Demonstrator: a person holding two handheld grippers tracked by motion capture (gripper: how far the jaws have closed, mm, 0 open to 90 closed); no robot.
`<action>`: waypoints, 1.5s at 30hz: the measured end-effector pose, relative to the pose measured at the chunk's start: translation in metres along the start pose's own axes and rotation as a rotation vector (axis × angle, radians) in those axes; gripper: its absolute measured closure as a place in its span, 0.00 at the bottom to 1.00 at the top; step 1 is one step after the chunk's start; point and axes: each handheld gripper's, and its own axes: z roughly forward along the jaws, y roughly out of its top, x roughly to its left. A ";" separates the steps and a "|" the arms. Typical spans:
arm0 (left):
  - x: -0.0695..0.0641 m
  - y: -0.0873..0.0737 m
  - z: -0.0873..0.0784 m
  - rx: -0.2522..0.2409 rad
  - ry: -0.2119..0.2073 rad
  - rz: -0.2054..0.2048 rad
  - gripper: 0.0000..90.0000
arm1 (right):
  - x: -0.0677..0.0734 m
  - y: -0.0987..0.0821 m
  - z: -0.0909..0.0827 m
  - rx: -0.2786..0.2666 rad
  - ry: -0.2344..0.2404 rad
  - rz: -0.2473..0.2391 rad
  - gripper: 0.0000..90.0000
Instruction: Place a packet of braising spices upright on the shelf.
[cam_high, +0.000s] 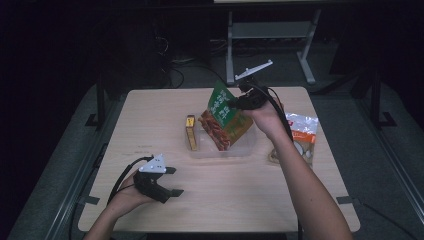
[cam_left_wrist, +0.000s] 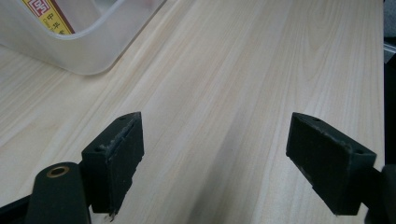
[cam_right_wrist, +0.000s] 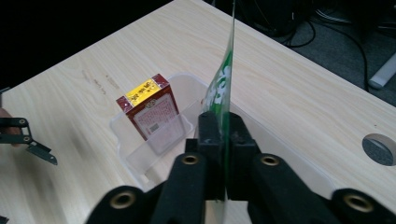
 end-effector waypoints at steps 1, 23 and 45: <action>0.000 0.000 0.000 0.000 0.000 0.000 0.21 | 0.000 -0.001 -0.001 -0.001 0.005 0.009 0.92; -0.002 0.001 0.001 0.005 -0.001 0.004 0.21 | -0.003 -0.049 -0.031 -0.061 0.031 -0.007 1.00; -0.002 0.001 0.001 0.009 0.002 0.000 0.21 | 0.016 -0.013 -0.014 -0.054 0.035 -0.064 0.99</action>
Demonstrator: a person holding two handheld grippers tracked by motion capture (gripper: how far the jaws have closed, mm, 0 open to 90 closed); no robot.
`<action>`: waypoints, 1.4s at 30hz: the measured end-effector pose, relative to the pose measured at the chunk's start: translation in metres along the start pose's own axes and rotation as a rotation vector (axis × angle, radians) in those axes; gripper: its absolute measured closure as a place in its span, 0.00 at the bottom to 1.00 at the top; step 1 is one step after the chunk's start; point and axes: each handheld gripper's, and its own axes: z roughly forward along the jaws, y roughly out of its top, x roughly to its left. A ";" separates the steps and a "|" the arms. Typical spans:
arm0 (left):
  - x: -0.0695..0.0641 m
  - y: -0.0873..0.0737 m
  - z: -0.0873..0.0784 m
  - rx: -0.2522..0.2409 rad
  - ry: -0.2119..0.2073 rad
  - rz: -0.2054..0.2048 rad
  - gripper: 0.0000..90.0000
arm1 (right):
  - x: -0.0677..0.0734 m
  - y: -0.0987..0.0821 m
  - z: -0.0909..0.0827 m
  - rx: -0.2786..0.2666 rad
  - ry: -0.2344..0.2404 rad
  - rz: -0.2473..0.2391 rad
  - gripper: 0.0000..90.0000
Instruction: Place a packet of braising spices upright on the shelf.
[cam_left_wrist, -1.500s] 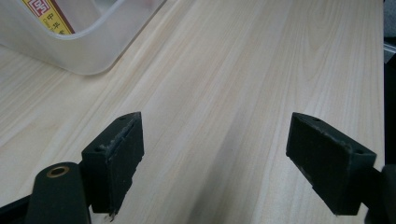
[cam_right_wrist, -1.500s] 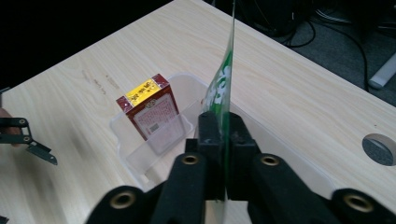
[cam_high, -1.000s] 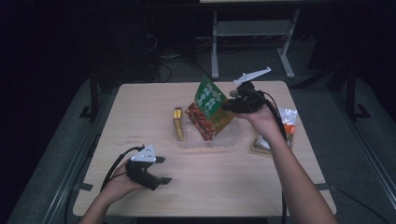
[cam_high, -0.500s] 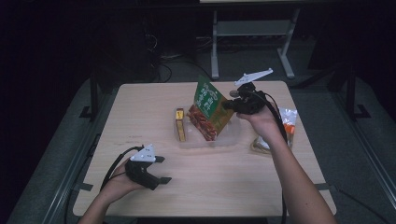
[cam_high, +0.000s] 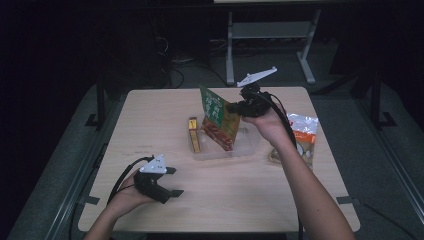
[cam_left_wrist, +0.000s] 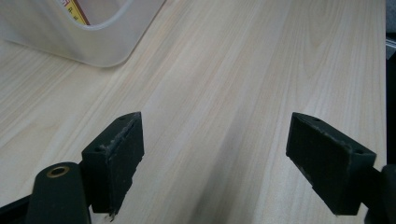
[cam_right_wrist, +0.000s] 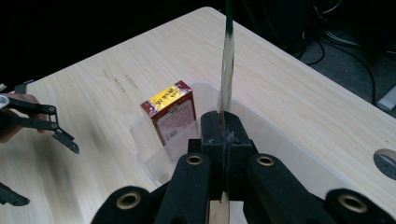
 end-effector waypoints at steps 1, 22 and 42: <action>0.000 0.000 0.000 0.001 0.000 0.001 0.21 | -0.001 -0.001 0.000 -0.001 0.001 0.004 0.97; 0.000 0.000 0.003 0.004 -0.006 -0.004 0.21 | -0.005 -0.040 -0.031 -0.115 -0.030 -0.061 0.20; -0.004 0.000 0.007 0.010 -0.009 0.000 0.21 | -0.032 -0.137 -0.052 -0.019 -0.060 -0.009 0.24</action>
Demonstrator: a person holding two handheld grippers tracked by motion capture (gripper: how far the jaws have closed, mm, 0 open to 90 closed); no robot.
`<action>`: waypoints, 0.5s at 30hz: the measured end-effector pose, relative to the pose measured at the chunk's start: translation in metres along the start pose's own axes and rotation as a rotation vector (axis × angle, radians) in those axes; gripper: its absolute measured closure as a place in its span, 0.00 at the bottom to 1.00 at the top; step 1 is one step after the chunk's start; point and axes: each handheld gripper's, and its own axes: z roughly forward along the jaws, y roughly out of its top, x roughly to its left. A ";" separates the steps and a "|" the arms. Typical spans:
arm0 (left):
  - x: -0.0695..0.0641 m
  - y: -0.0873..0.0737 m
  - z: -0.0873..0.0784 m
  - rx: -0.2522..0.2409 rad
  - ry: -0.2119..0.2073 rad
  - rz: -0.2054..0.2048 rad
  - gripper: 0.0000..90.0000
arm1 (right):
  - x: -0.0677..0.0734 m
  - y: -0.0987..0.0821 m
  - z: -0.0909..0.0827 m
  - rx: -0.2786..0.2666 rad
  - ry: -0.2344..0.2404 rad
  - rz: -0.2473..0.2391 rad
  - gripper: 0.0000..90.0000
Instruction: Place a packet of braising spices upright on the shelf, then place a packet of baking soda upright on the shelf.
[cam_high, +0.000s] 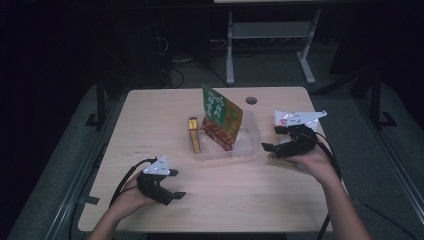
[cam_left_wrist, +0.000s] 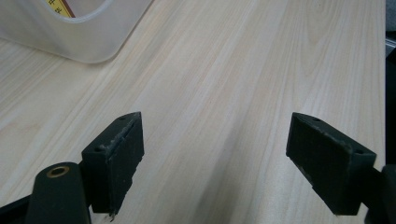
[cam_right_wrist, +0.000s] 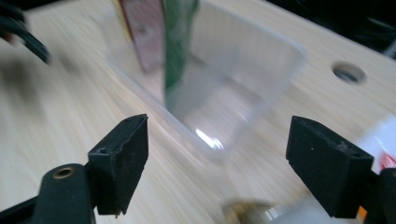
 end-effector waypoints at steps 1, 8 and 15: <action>0.000 0.000 0.000 0.000 0.000 0.000 0.21 | -0.003 -0.005 -0.001 0.008 -0.014 0.005 0.26; 0.000 0.000 0.001 0.008 -0.011 -0.002 0.21 | -0.029 -0.029 0.000 0.043 -0.069 0.059 0.42; -0.001 -0.001 0.003 0.004 -0.011 -0.016 0.21 | -0.053 -0.052 0.001 0.113 -0.142 0.087 0.90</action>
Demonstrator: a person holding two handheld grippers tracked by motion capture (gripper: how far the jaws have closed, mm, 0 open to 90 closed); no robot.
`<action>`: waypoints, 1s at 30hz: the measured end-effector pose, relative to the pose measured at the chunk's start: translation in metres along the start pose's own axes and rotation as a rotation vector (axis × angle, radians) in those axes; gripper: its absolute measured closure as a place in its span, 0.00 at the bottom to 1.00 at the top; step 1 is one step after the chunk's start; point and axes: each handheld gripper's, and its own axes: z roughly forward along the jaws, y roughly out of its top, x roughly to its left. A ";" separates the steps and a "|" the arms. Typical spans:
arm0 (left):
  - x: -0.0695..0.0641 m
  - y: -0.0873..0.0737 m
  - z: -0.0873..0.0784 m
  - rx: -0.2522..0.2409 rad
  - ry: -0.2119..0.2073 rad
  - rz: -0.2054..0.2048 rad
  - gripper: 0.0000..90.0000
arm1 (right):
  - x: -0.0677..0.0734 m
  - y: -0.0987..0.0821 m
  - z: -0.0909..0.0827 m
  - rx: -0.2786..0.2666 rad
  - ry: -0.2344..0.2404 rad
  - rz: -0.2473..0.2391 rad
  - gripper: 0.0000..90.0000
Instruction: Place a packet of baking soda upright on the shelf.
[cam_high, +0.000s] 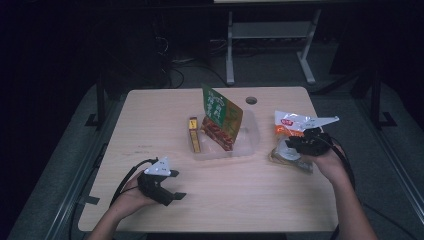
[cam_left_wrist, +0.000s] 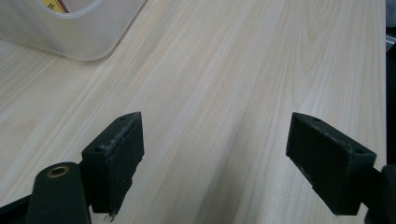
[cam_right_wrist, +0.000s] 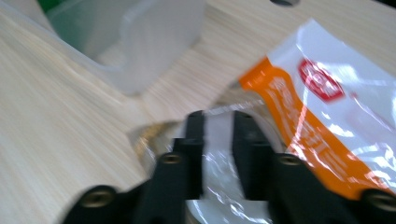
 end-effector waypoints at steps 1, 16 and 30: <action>0.000 0.000 0.000 0.000 0.000 0.000 0.21 | 0.000 0.000 0.000 0.000 0.000 0.000 0.90; 0.002 -0.001 0.002 0.018 -0.001 0.018 0.21 | -0.021 -0.027 0.017 0.155 -0.047 -0.012 1.00; -0.001 0.000 0.002 0.015 -0.006 0.009 0.21 | -0.007 -0.036 0.008 0.143 0.032 -0.010 1.00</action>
